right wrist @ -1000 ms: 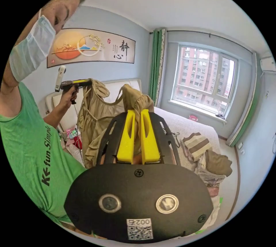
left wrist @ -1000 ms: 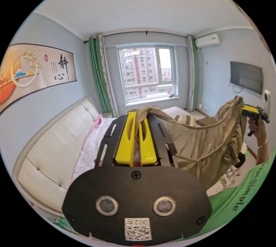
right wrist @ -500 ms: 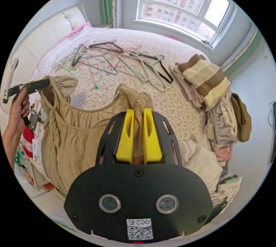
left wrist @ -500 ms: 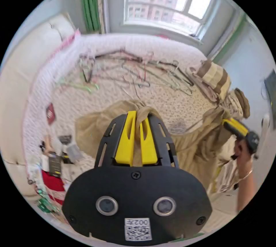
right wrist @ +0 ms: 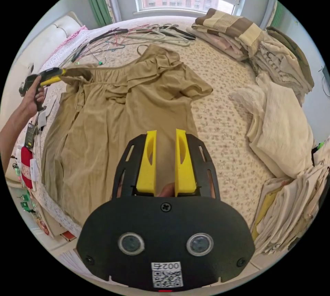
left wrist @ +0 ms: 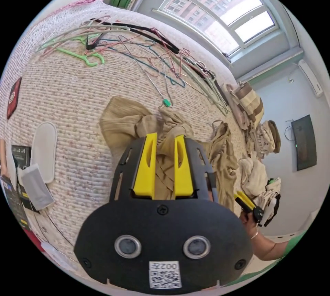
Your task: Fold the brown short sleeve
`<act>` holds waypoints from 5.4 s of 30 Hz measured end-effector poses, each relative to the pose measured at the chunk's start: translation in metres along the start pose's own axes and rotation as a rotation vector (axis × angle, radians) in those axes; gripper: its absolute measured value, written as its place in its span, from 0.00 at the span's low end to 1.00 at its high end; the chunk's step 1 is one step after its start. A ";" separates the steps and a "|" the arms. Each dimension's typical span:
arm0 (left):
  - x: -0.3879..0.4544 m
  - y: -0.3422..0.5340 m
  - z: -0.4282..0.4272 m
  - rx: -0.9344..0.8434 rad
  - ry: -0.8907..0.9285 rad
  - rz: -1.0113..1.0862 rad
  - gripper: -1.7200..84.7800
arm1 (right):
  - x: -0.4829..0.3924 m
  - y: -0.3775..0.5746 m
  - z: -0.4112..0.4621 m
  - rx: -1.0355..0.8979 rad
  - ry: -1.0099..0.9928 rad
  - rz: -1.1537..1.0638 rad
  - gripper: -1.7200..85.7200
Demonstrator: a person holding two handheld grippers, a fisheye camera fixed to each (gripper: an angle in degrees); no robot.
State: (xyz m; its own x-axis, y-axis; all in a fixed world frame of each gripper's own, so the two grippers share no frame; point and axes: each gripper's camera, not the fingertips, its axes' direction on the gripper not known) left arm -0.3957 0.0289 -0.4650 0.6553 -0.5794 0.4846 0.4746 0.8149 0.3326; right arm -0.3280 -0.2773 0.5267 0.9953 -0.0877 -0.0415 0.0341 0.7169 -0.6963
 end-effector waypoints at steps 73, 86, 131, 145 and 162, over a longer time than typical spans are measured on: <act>-0.052 -0.174 -0.117 -0.279 0.508 0.112 0.01 | -0.258 -0.397 0.140 0.125 -0.392 -0.067 0.01; -0.096 -0.121 -0.188 -0.001 0.278 0.025 0.02 | -0.276 -0.392 0.188 0.063 -0.247 -0.152 0.01; -0.104 -0.092 -0.057 0.050 -0.377 -0.079 0.10 | -0.194 -0.208 0.230 0.078 -0.331 -0.194 0.02; -0.170 0.055 -0.103 -0.092 -0.089 -0.072 0.21 | -0.133 -0.021 0.154 -0.028 -0.012 -0.101 0.15; -0.183 0.215 -0.074 -0.292 -0.230 -0.134 0.21 | -0.085 0.157 0.152 -0.308 0.084 0.049 0.18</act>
State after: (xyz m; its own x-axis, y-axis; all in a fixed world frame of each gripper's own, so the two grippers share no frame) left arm -0.3699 0.3087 -0.5419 0.4432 -0.6360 0.6317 0.7163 0.6749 0.1770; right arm -0.3938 -0.0525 0.5297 0.9837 -0.1239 -0.1303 -0.0556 0.4795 -0.8758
